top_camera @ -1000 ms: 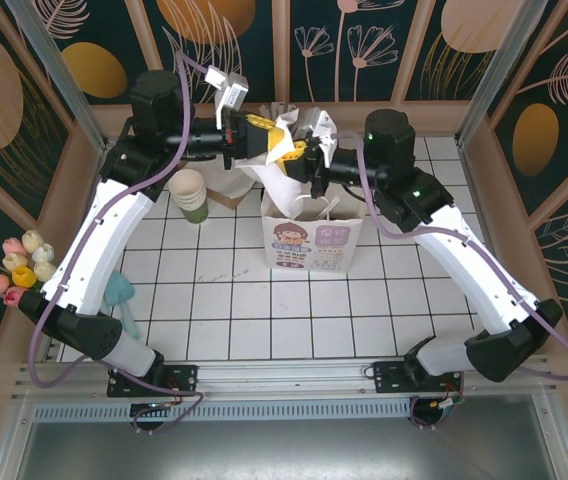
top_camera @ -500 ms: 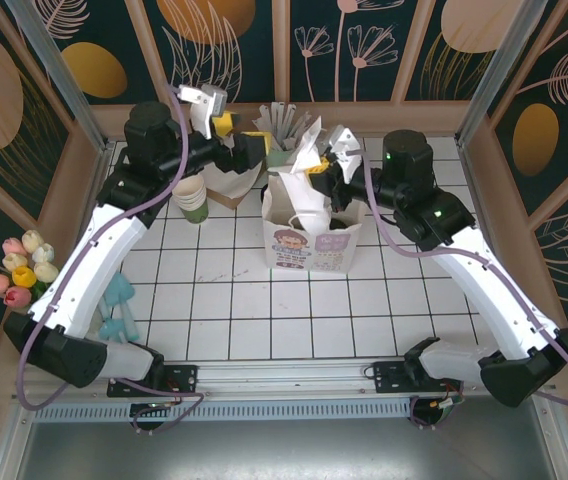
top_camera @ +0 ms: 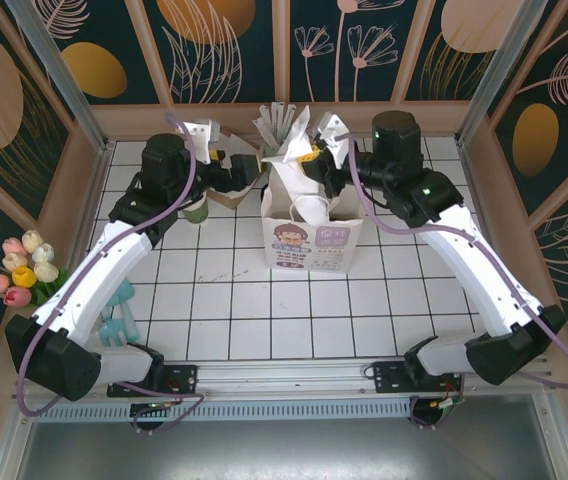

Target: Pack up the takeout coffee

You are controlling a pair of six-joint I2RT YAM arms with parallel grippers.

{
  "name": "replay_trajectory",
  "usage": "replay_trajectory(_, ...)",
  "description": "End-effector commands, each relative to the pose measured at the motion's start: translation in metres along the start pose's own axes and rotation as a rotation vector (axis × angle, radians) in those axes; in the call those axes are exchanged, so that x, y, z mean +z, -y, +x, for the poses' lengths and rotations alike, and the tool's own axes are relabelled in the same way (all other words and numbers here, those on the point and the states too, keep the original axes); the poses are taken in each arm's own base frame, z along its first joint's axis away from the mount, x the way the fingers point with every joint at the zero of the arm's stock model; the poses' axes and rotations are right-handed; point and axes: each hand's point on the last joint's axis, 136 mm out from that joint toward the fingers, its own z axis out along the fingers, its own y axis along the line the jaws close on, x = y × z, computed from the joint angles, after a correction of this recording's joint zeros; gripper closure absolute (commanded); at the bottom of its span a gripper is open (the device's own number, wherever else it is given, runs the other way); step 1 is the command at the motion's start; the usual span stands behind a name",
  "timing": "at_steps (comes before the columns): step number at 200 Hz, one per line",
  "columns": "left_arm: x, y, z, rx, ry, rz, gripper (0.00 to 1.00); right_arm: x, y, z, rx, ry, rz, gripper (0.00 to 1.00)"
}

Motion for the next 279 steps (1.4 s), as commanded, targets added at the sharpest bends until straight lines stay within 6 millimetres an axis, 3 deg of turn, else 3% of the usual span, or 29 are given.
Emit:
replay_trajectory(1,-0.005,0.004,0.016,0.009,-0.042,0.038,0.01,0.002,0.016,-0.001,-0.050,0.002,0.003,1.00)
replay_trajectory(40,-0.005,0.011,0.038,0.009,-0.104,0.113,0.01,-0.001,0.021,-0.022,-0.076,0.044,-0.025,1.00)
replay_trajectory(82,-0.001,0.019,0.052,0.004,-0.168,0.181,0.02,0.007,0.027,-0.013,-0.133,0.013,-0.031,1.00)
replay_trajectory(97,-0.001,0.021,0.055,0.004,-0.180,0.192,0.02,0.009,0.019,-0.014,-0.144,0.010,-0.092,1.00)
replay_trajectory(113,0.000,0.017,0.056,-0.005,-0.180,0.175,0.02,0.012,0.008,0.002,-0.139,-0.032,-0.147,1.00)
replay_trajectory(132,0.002,0.019,0.057,-0.019,-0.182,0.189,0.01,0.016,0.011,0.028,-0.182,-0.087,-0.086,1.00)
replay_trajectory(171,0.009,0.015,0.067,-0.029,-0.233,0.184,0.01,0.010,0.019,0.024,-0.283,-0.077,-0.018,1.00)
replay_trajectory(187,0.010,0.014,0.068,-0.039,-0.233,0.184,0.02,0.011,0.018,0.038,-0.317,-0.125,-0.032,1.00)
replay_trajectory(237,0.012,0.021,0.070,-0.073,-0.248,0.229,0.04,0.010,-0.015,0.078,-0.317,-0.197,-0.207,1.00)
replay_trajectory(279,0.014,0.032,0.075,-0.116,-0.285,0.306,0.13,0.013,-0.009,0.100,-0.401,-0.253,-0.183,1.00)
